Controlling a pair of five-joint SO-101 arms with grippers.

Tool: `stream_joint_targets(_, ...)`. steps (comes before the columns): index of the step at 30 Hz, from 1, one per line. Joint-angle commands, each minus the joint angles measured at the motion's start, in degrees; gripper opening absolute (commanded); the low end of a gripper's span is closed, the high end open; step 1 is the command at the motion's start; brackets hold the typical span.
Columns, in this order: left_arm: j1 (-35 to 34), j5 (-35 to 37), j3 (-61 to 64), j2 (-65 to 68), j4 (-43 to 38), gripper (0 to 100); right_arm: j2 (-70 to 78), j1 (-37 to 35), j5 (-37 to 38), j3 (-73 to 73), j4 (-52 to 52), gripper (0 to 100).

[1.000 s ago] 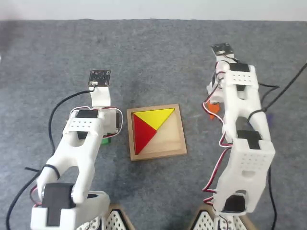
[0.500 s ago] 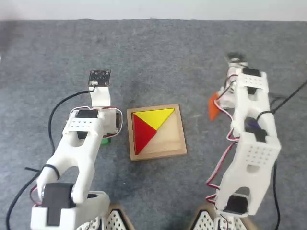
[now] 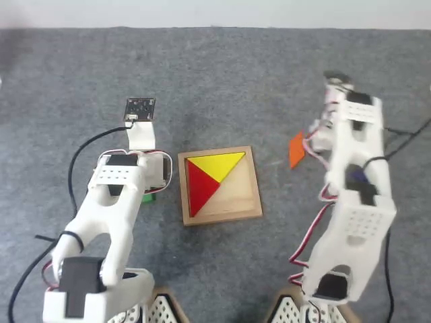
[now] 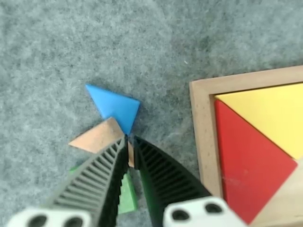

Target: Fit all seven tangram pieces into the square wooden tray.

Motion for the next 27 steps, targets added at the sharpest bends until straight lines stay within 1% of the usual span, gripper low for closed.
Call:
stream_joint_targets(1,0.1,-0.8,-0.6,-0.4,0.2,2,-5.7,-5.1,-1.8,-0.4,1.3,34.3)
stream_joint_targets(4,0.1,-0.8,-0.5,-0.4,0.4,2,-4.8,-5.4,-1.8,0.6,0.7,34.3)
stream_joint_targets(8,0.1,-0.8,-0.6,-0.4,0.4,2,-1.2,-4.1,-1.4,1.1,0.3,34.3)
stream_joint_targets(12,0.0,-0.8,-0.6,-0.4,0.4,2,2.9,-0.1,-1.2,0.8,-0.6,34.3)
stream_joint_targets(15,0.0,-0.8,-0.6,-0.4,0.4,2,5.5,3.2,0.8,0.8,-2.9,34.3)
stream_joint_targets(18,0.0,-0.8,-0.6,-0.4,0.4,2,6.1,5.1,1.1,0.7,-3.0,34.3)
stream_joint_targets(25,0.0,-0.8,-0.5,-0.4,0.3,2,5.9,6.5,1.1,0.7,-2.3,34.3)
stream_joint_targets(27,0.0,-0.8,-0.5,-0.4,0.3,2,3.8,5.9,0.6,0.7,-2.3,34.3)
